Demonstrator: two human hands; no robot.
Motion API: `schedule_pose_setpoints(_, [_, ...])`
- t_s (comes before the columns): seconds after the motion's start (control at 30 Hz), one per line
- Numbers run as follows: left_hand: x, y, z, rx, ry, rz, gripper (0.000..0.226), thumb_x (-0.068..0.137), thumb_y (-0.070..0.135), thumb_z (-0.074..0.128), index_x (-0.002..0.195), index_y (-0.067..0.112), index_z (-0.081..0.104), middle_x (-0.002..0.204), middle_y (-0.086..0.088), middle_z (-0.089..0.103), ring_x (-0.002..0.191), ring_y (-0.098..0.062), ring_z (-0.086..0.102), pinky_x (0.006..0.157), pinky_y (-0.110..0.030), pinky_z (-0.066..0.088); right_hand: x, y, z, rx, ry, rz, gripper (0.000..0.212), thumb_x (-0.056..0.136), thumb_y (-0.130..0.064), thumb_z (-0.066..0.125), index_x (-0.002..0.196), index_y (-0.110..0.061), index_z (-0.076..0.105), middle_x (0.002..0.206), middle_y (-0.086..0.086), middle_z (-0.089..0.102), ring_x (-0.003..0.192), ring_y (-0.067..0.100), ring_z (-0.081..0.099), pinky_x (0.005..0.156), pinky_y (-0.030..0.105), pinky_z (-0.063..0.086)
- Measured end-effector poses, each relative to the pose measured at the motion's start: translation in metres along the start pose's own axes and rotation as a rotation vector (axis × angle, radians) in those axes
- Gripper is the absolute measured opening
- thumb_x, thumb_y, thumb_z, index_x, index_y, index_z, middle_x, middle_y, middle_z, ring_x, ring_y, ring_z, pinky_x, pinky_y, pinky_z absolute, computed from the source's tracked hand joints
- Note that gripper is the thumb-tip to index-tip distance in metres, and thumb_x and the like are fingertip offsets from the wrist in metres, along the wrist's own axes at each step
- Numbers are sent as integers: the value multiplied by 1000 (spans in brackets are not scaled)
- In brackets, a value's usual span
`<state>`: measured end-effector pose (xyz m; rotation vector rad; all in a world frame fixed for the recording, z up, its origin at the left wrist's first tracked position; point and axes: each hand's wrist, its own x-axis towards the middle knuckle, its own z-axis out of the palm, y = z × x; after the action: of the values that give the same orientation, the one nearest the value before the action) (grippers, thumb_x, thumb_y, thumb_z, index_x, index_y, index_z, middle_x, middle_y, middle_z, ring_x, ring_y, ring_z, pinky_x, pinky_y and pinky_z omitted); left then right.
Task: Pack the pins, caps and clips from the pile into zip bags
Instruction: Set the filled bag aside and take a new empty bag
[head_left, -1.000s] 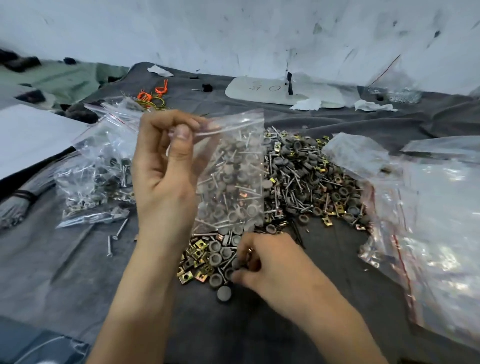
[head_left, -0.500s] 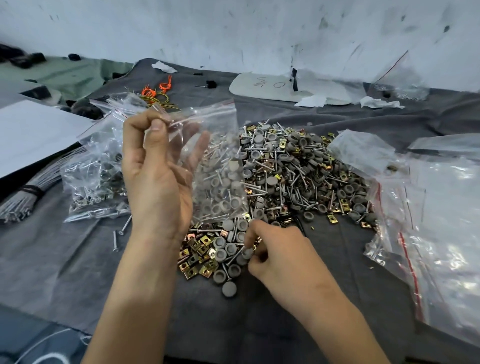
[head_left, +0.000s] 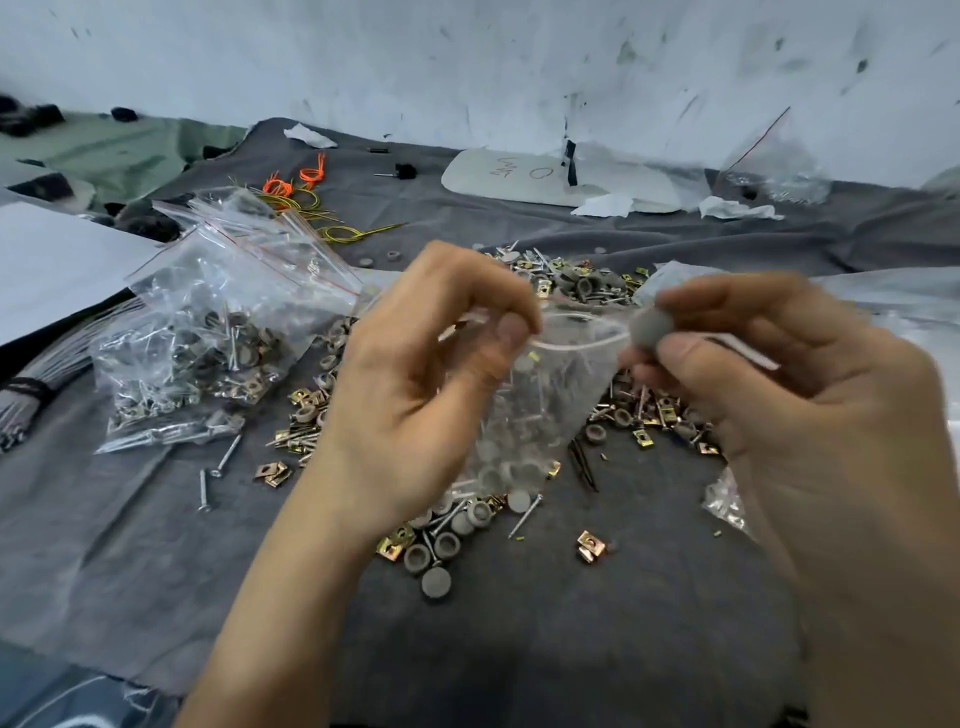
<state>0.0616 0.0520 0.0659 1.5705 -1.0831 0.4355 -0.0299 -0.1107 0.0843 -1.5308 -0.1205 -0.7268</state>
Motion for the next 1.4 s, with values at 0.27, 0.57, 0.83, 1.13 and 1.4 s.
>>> schedule_pose_setpoints(0.27, [-2,9,22,-101,-172,13,13,96,16,48,98,17,61,101,-9,58,100,-22,58,88,-35,44,-4,-9,-6,-542,-14,-174,20,75,-18,71,80,-38,67,78,-30,64,75,-7,56,63,3,36])
schedule_pose_setpoints(0.57, [-2,2,20,-241,-101,-23,16,97,12,46,91,22,58,95,-9,59,95,-26,57,84,-35,44,0,-7,-13,-383,3,-132,22,91,-40,52,91,-25,69,101,-12,69,98,1,62,74,9,43])
schedule_pose_setpoints(0.83, [-2,-14,-4,-378,217,-189,22,94,22,55,88,38,68,93,14,64,95,-19,55,92,-49,45,3,58,-9,-590,-102,372,19,92,-37,58,82,-24,68,67,-4,63,64,6,56,64,26,41])
schedule_pose_setpoints(1.13, [-2,-18,-16,-402,365,-206,21,92,20,56,84,36,67,93,7,60,96,-13,58,92,-35,51,-16,91,36,-972,-328,394,16,85,-18,66,82,-30,55,91,-10,52,89,16,57,73,27,44])
schedule_pose_setpoints(1.4, [-1,-16,-12,-422,365,-223,23,90,22,57,80,40,68,89,15,62,93,-6,58,92,-32,50,-19,90,36,-1006,-308,301,17,88,-25,64,81,-29,49,89,-11,46,88,15,50,70,28,38])
